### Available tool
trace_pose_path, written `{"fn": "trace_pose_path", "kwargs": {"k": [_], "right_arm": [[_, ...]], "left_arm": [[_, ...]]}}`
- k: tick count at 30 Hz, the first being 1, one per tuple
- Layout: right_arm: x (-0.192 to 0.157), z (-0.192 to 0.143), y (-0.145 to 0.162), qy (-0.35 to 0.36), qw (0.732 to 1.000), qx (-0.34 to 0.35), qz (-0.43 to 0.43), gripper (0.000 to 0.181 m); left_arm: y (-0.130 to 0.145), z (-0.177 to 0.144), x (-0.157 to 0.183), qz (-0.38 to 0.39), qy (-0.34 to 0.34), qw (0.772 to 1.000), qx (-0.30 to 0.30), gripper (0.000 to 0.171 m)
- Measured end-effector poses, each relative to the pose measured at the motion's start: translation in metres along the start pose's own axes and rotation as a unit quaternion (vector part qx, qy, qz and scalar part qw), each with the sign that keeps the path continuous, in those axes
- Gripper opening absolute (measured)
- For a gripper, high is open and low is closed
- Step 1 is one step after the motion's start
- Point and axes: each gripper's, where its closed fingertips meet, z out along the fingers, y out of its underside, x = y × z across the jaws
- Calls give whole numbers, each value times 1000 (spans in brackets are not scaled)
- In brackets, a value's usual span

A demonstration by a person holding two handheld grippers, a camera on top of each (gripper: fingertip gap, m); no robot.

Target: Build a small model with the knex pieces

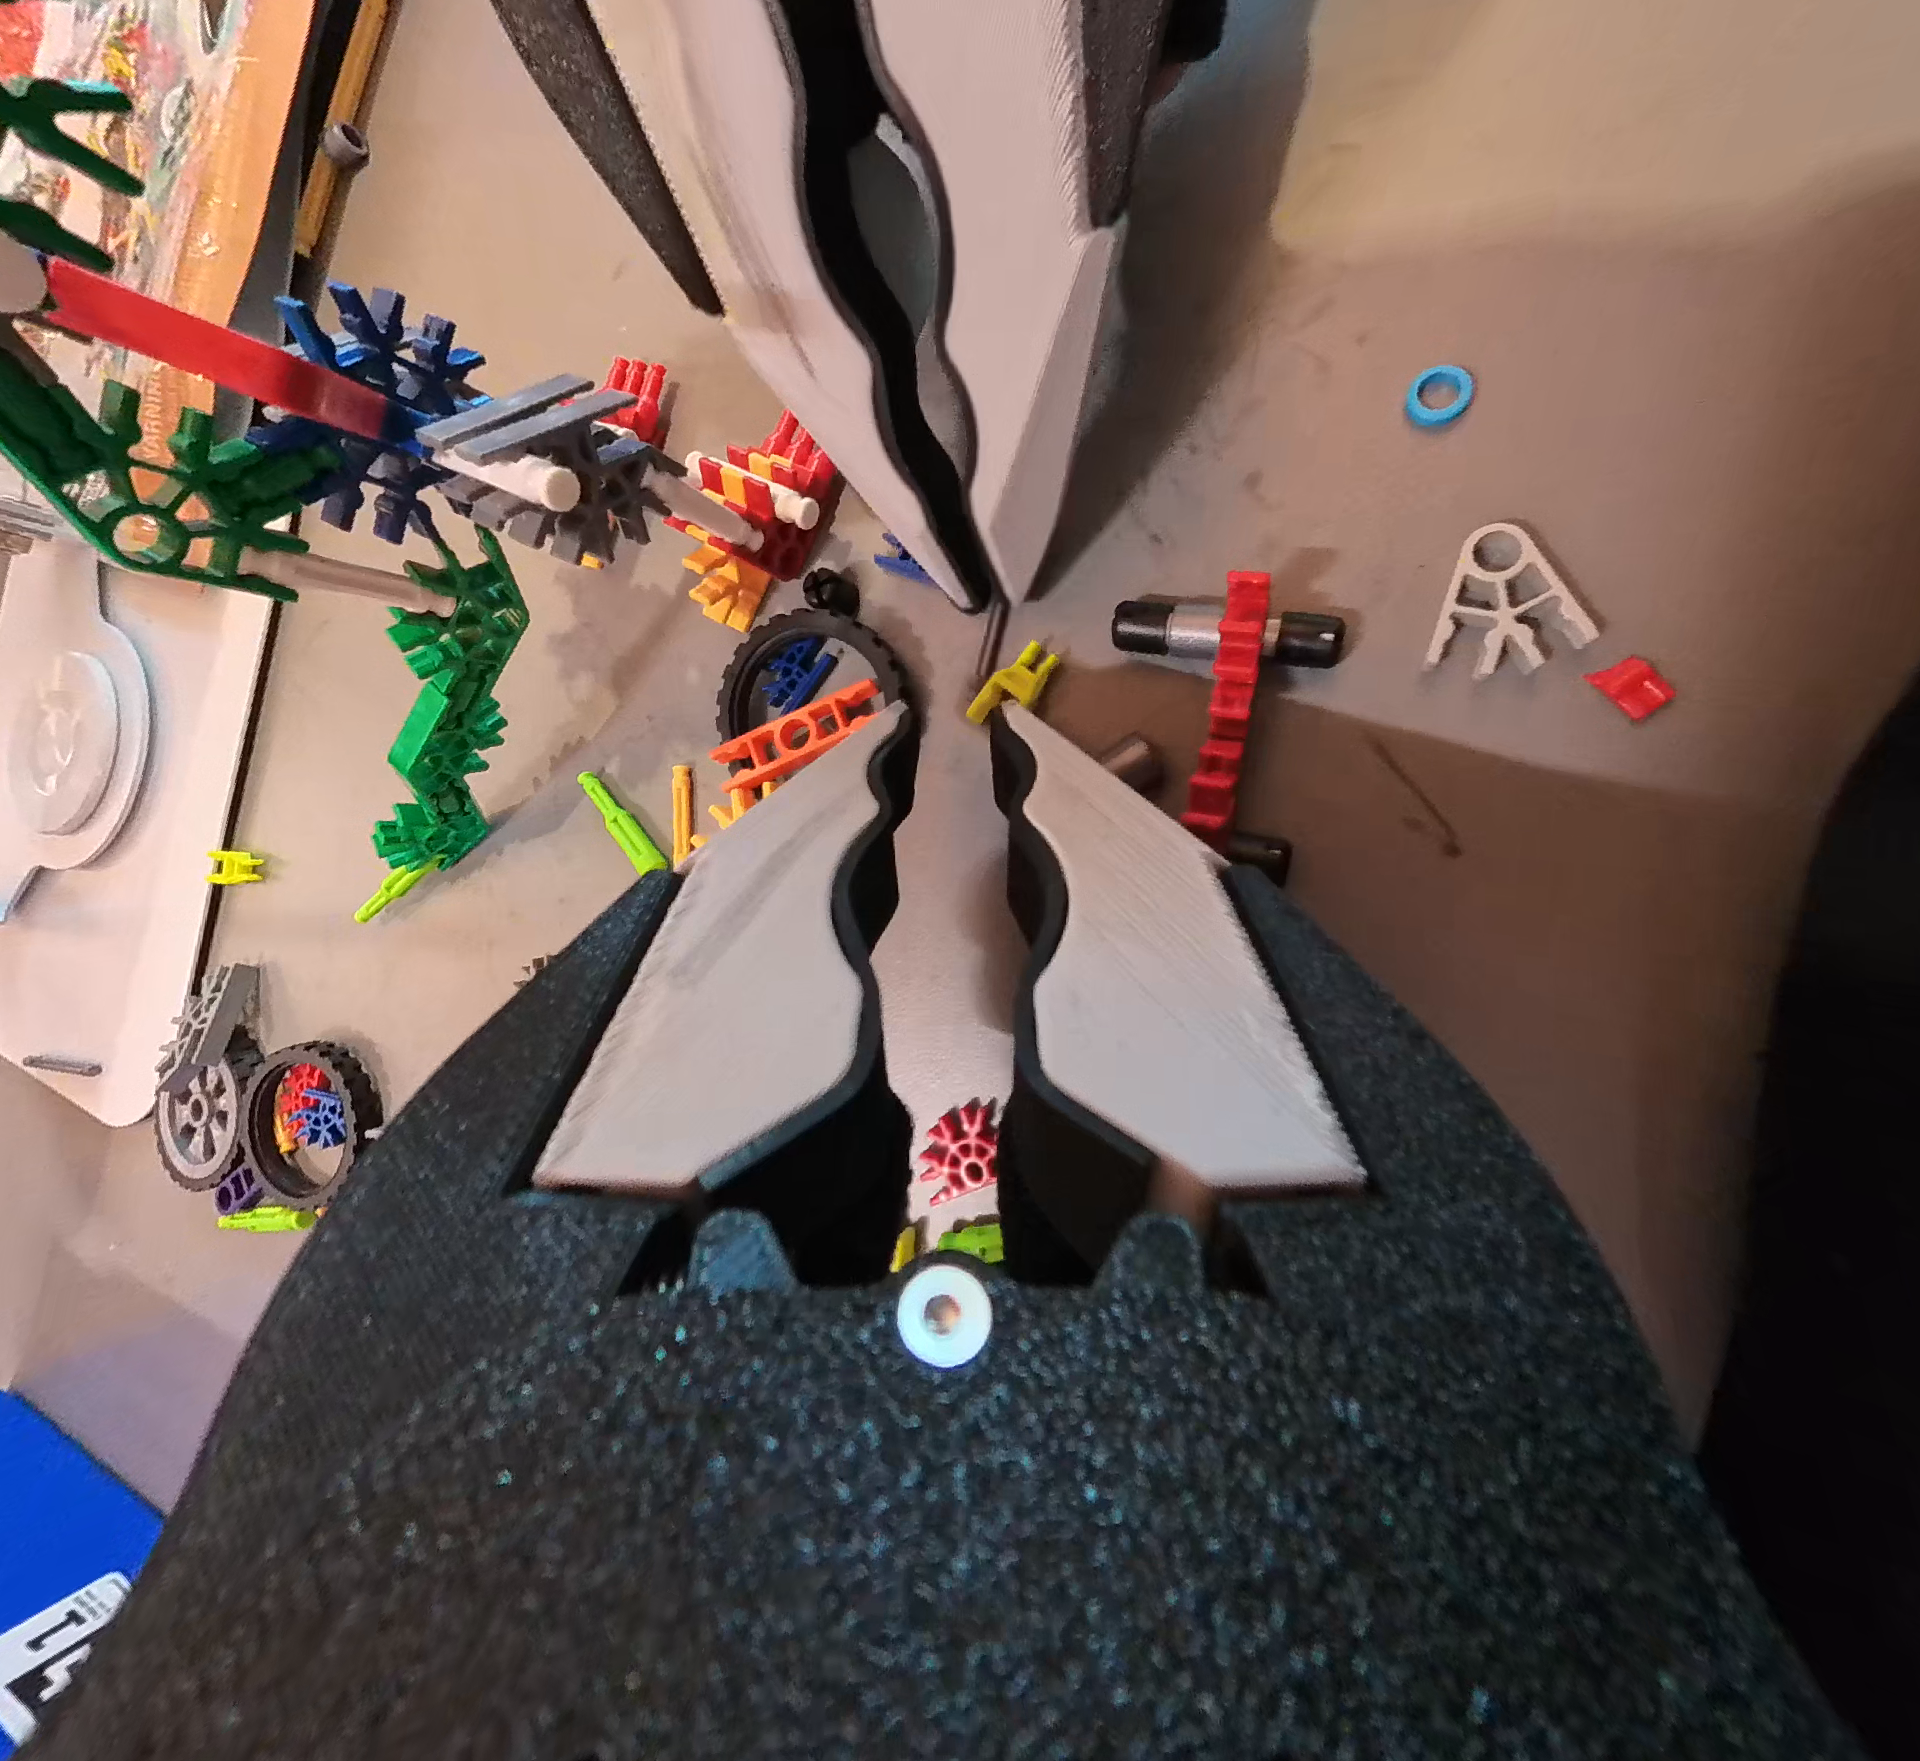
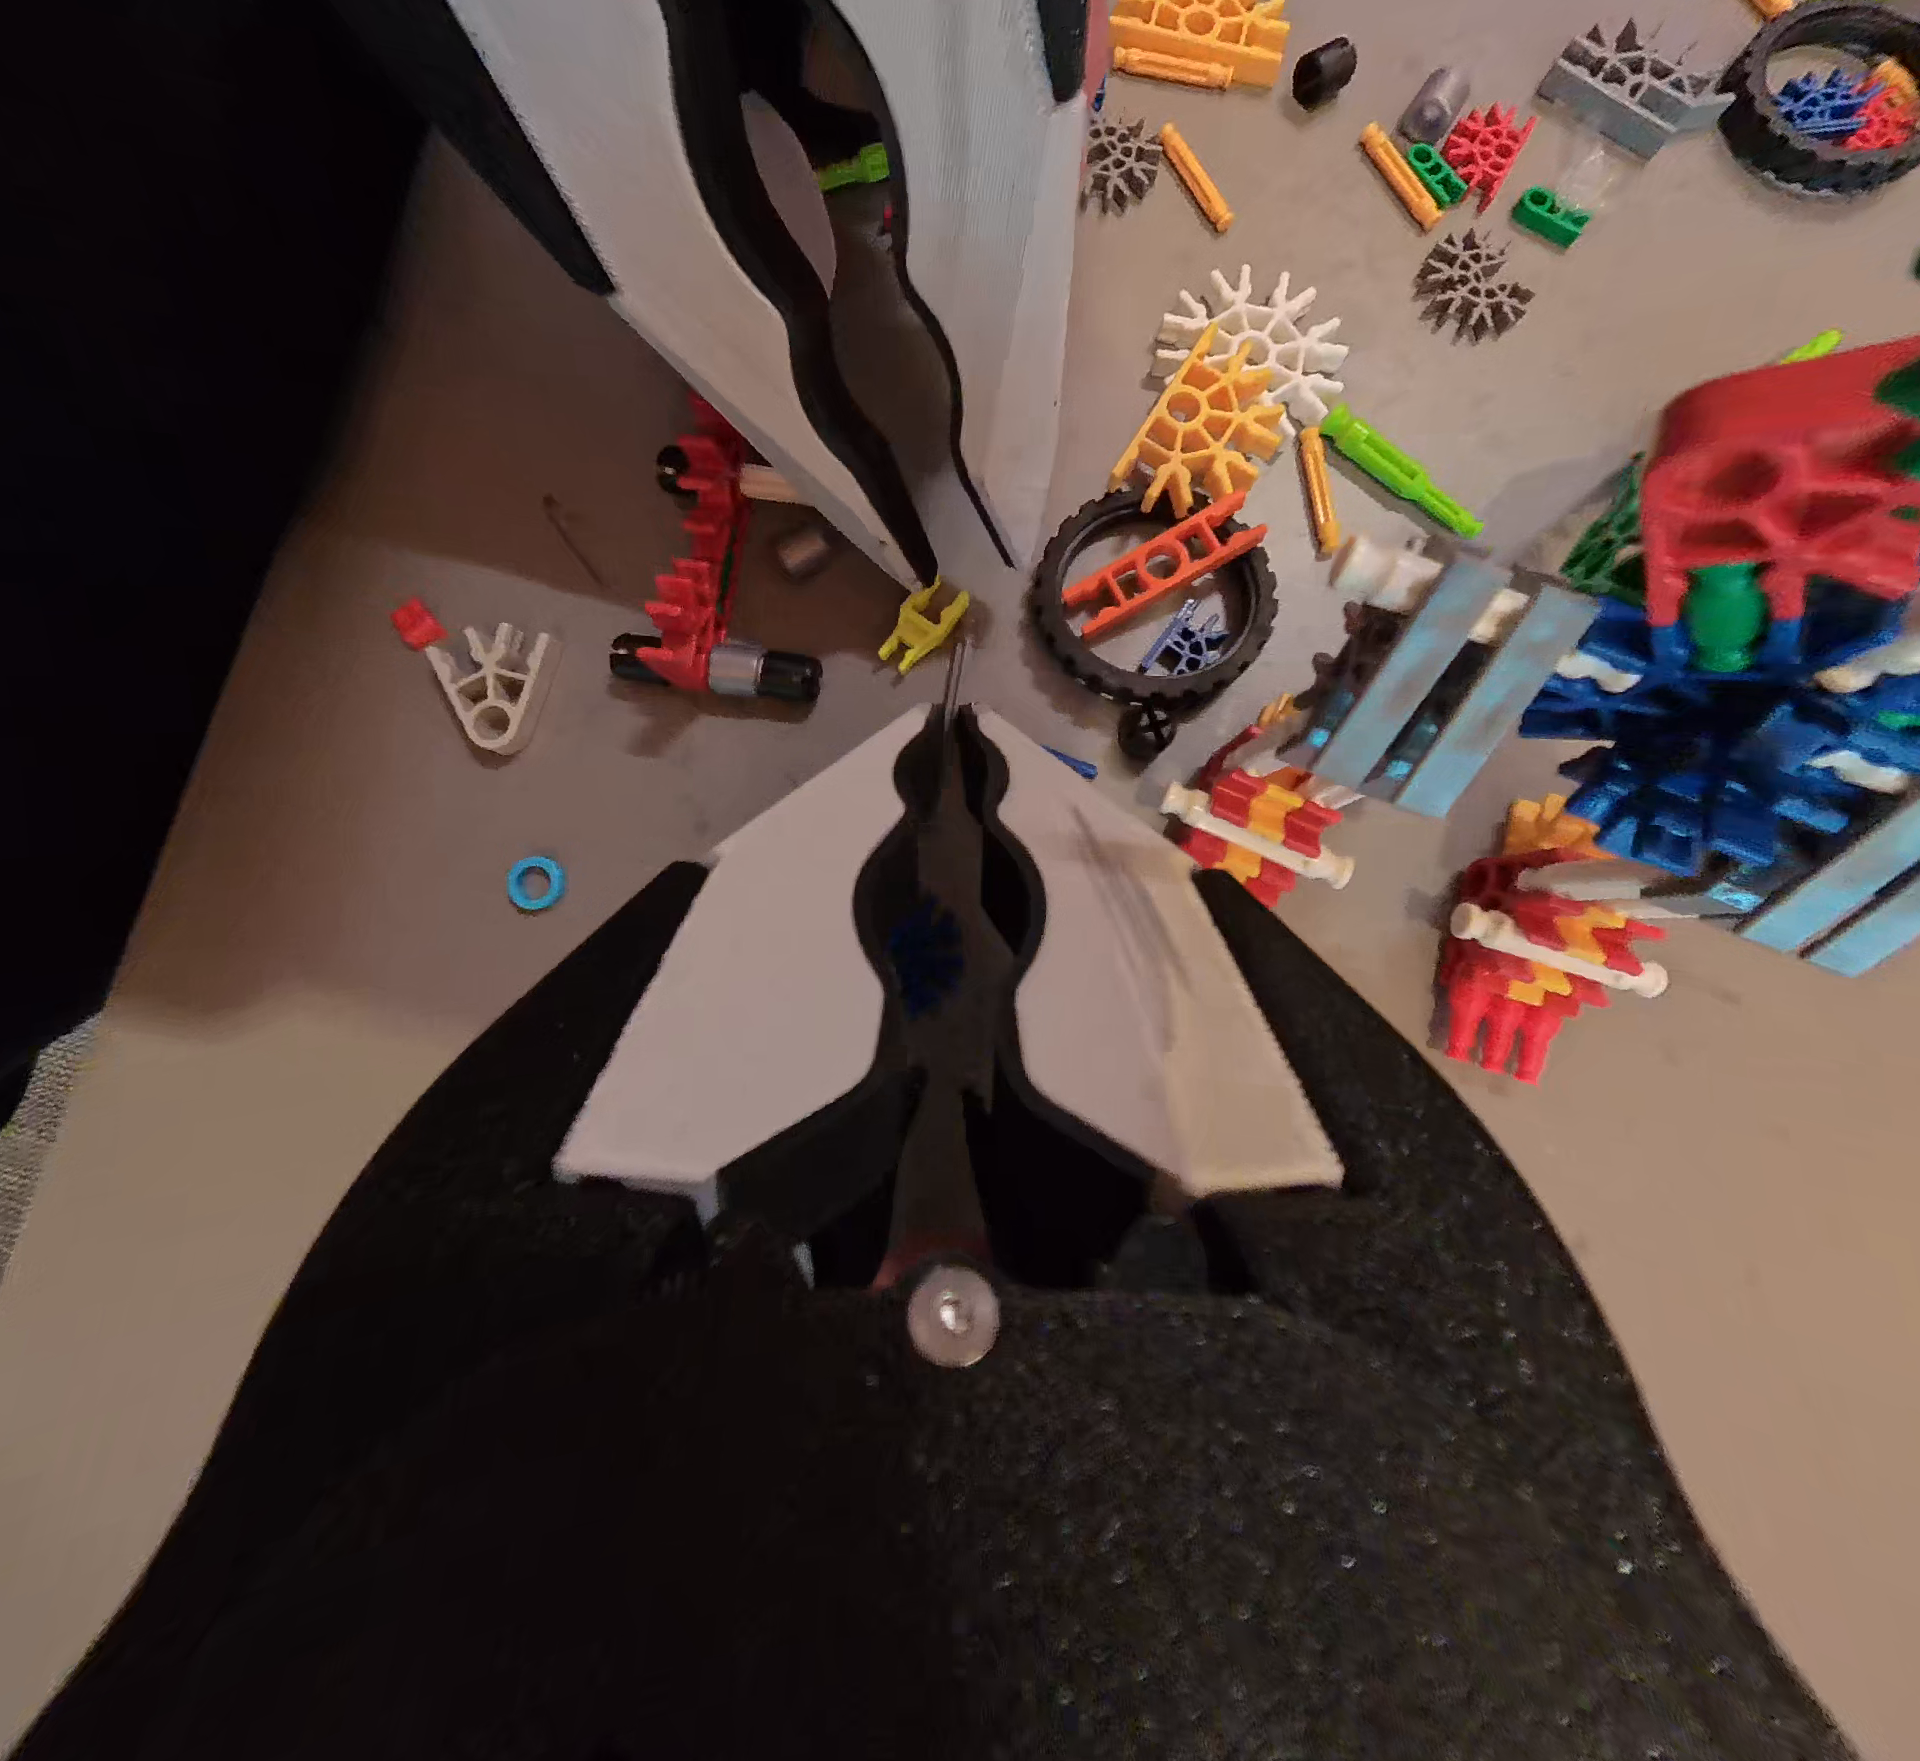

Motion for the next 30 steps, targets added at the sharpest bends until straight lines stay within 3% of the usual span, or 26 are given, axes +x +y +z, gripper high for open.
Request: {"fn": "trace_pose_path", "kwargs": {"k": [7,16,30], "right_arm": [[5,-3,0,-16,999,16,37,1],[23,-22,-14,-69,981,97,154,0],[13,-21,-19,-97,977,100,160,0]], "left_arm": [[-2,-1,-5,-3,-10,1000,8,12],[-15,-11,-28,-26,-52,997,60,16],[-26,-8,-20,50,-76,994,56,14]]}}
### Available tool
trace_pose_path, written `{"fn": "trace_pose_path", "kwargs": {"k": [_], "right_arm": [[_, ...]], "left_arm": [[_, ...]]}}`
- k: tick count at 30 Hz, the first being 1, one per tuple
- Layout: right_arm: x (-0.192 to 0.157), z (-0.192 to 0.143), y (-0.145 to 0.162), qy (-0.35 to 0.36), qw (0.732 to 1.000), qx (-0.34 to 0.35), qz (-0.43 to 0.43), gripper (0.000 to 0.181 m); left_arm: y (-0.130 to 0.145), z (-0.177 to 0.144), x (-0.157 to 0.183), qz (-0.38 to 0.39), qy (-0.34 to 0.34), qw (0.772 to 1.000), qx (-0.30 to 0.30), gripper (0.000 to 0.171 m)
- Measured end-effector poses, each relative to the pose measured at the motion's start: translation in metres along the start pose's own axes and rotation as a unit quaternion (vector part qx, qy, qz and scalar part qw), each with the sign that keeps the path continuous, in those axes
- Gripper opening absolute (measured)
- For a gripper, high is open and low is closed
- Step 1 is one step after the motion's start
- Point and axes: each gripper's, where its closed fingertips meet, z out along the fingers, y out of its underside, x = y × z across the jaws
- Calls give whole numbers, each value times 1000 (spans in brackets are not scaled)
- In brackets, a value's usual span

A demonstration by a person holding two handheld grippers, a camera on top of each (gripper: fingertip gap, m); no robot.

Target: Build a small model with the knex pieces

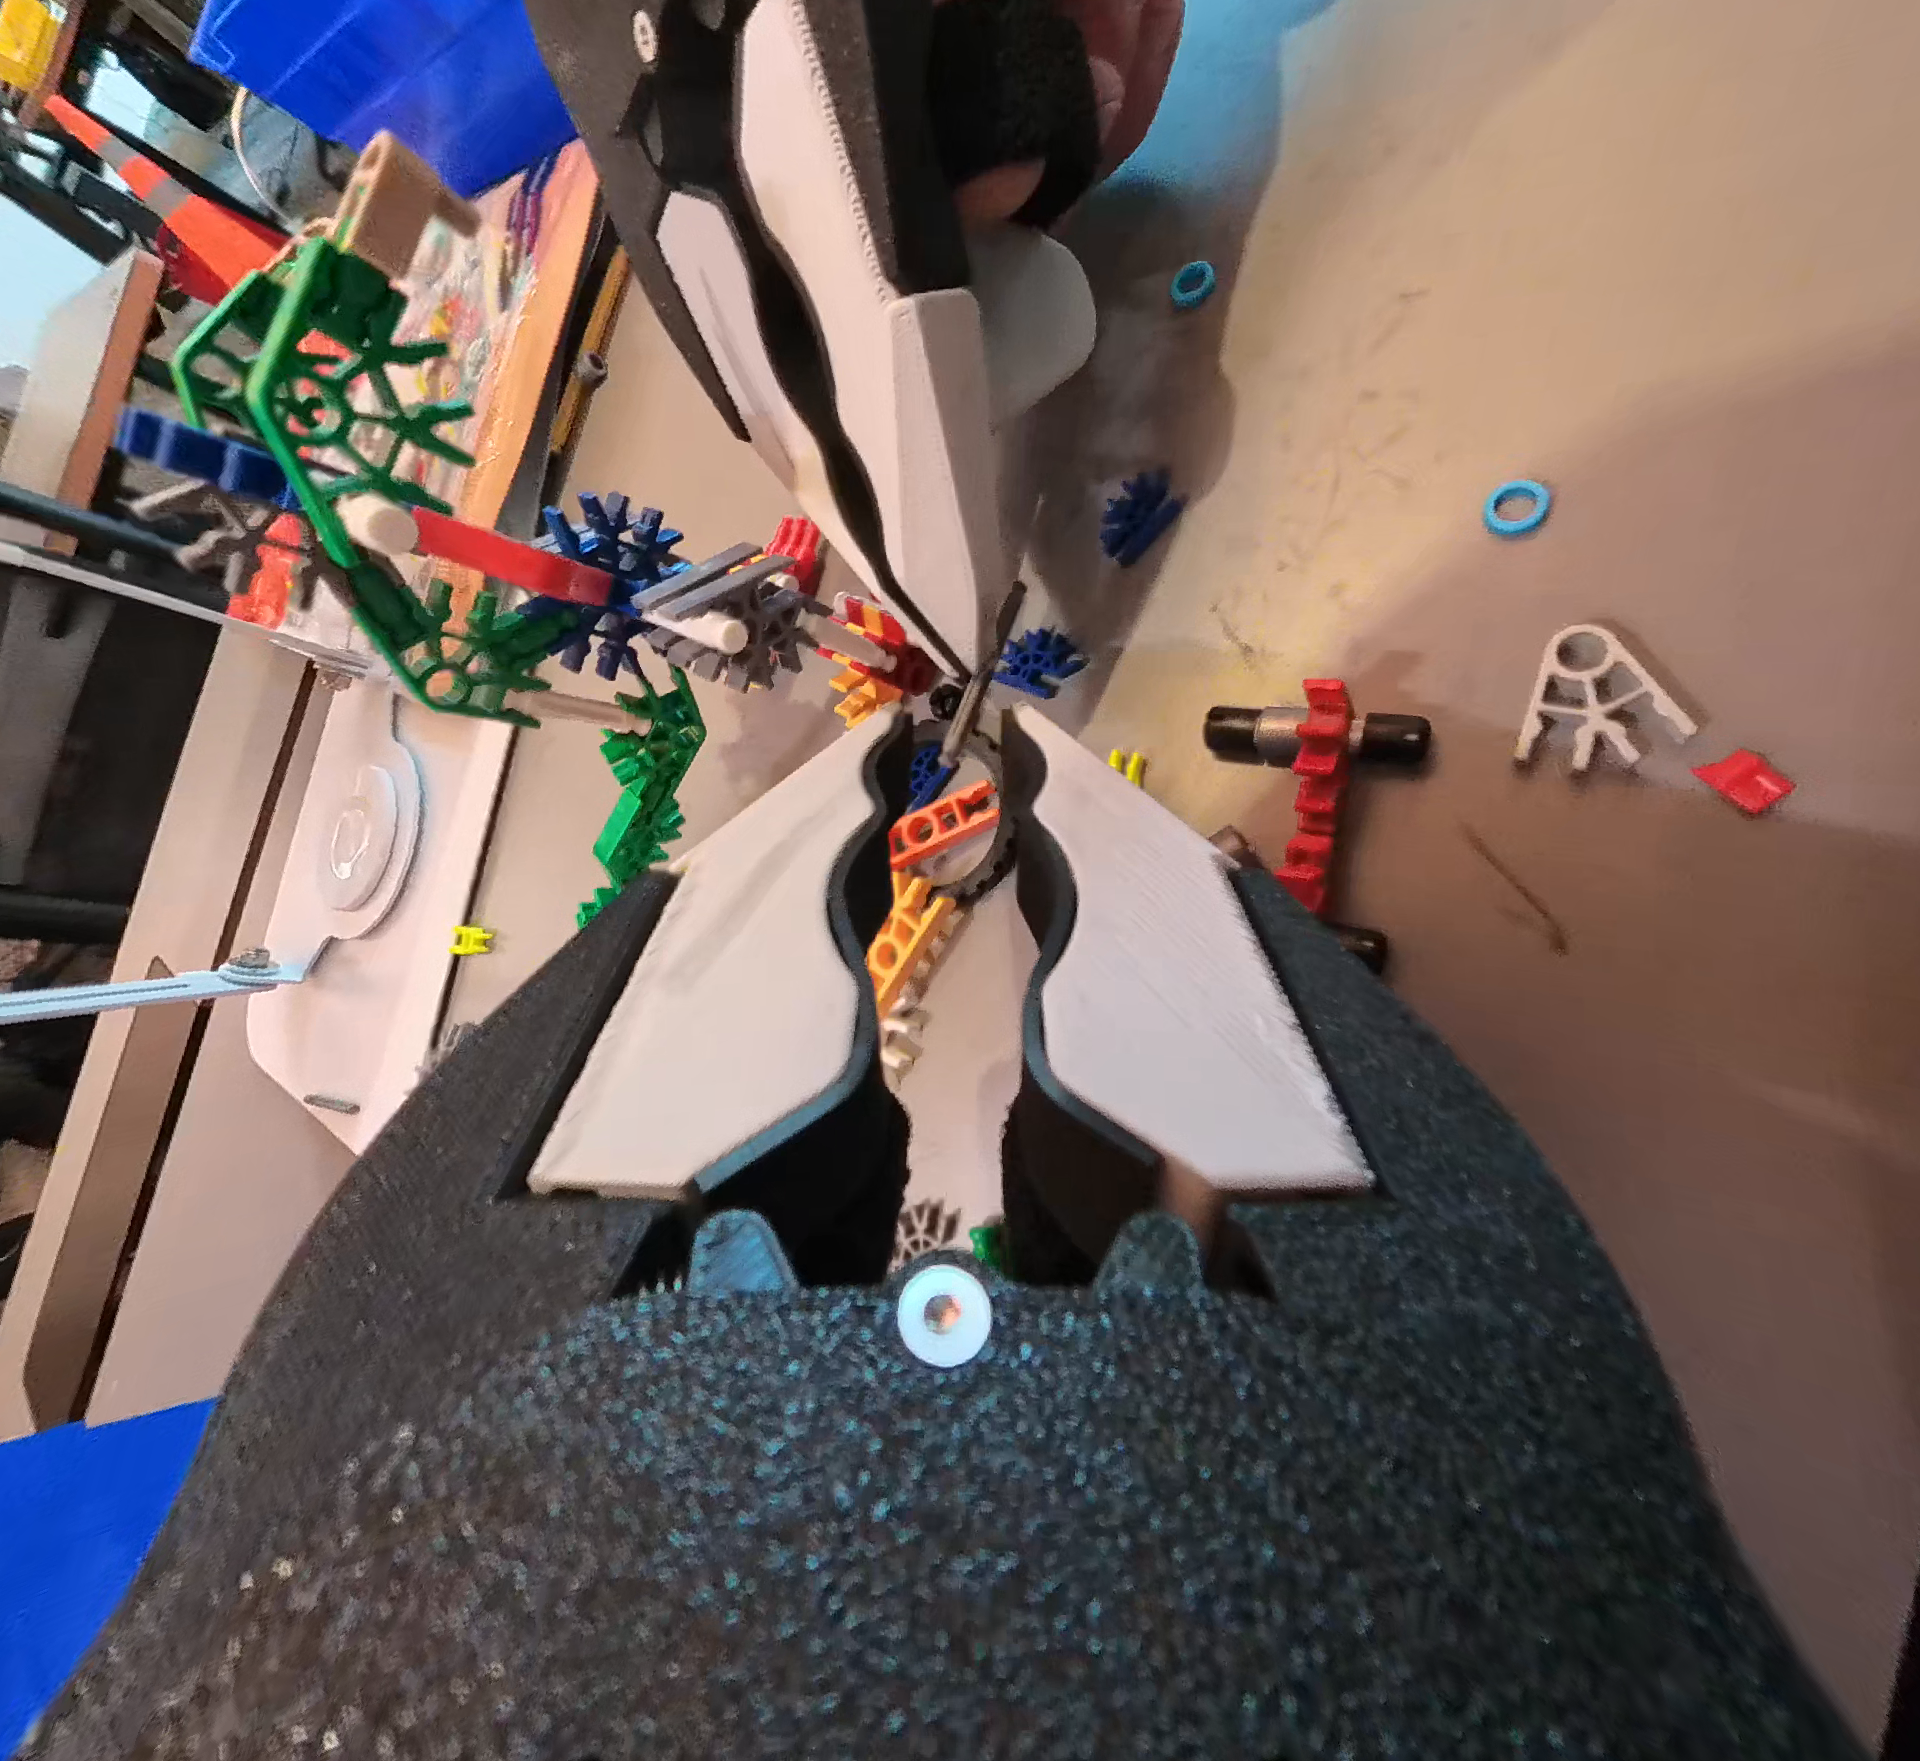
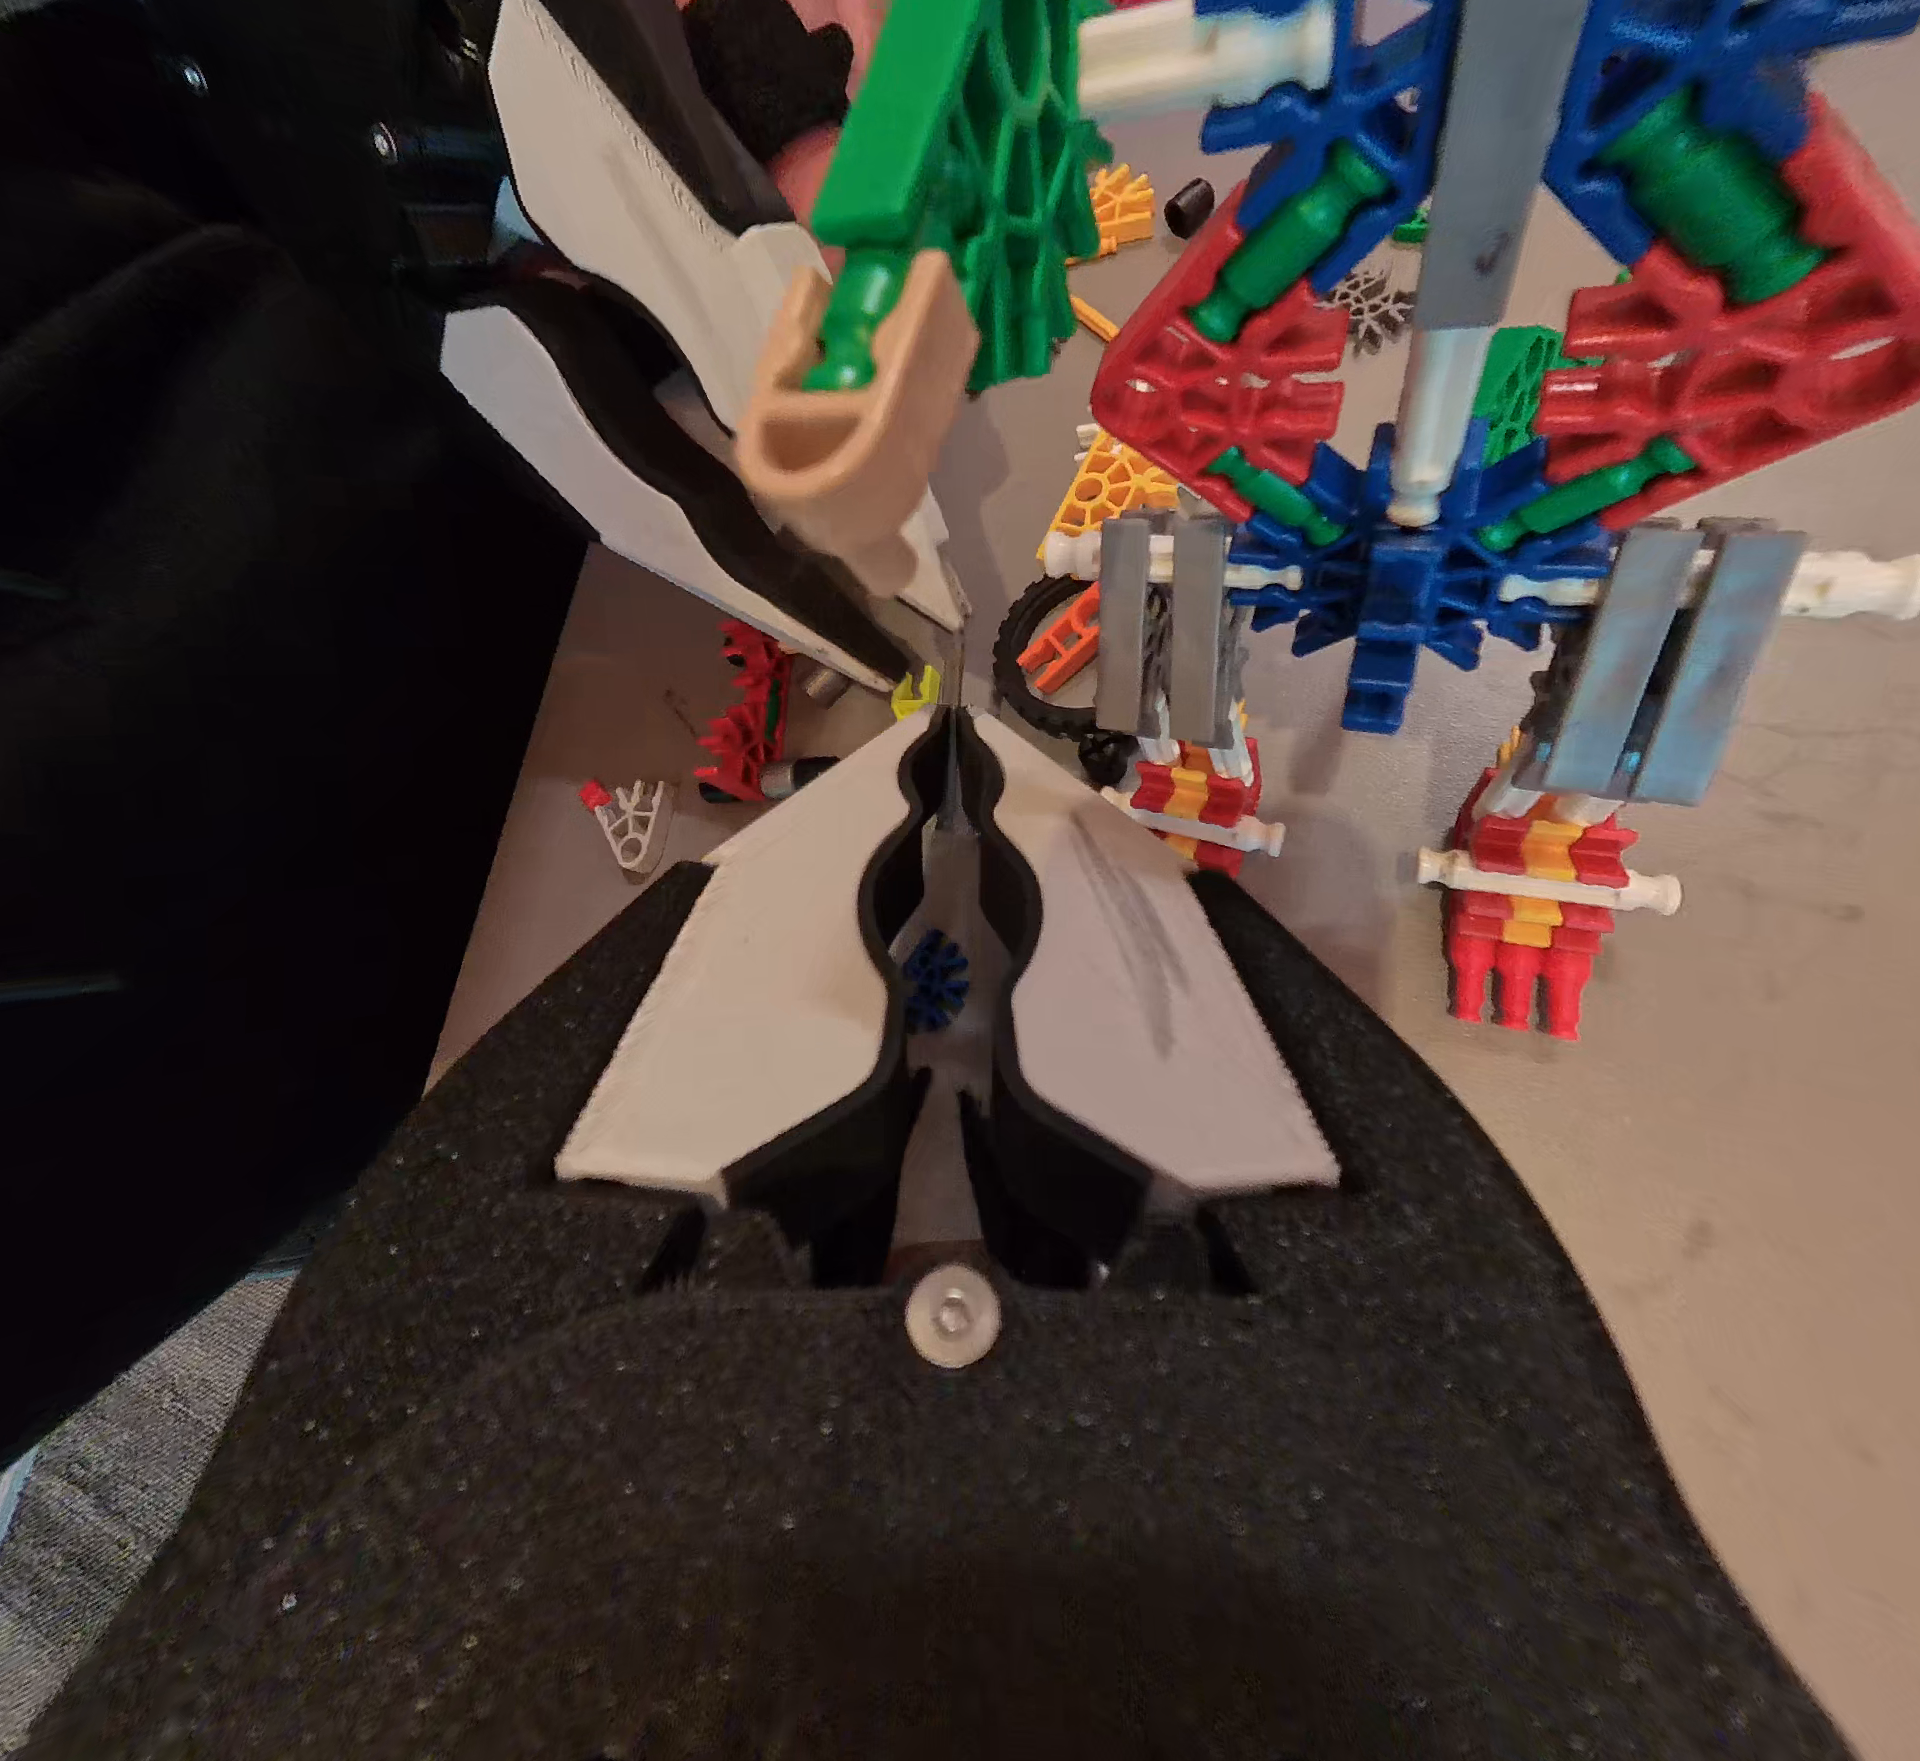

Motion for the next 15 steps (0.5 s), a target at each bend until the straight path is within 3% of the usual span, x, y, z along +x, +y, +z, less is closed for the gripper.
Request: {"fn": "trace_pose_path", "kwargs": {"k": [15], "right_arm": [[-4,1,-3,-9,1000,7,17,0]], "left_arm": [[0,6,1,40,-12,999,-10,5]]}}
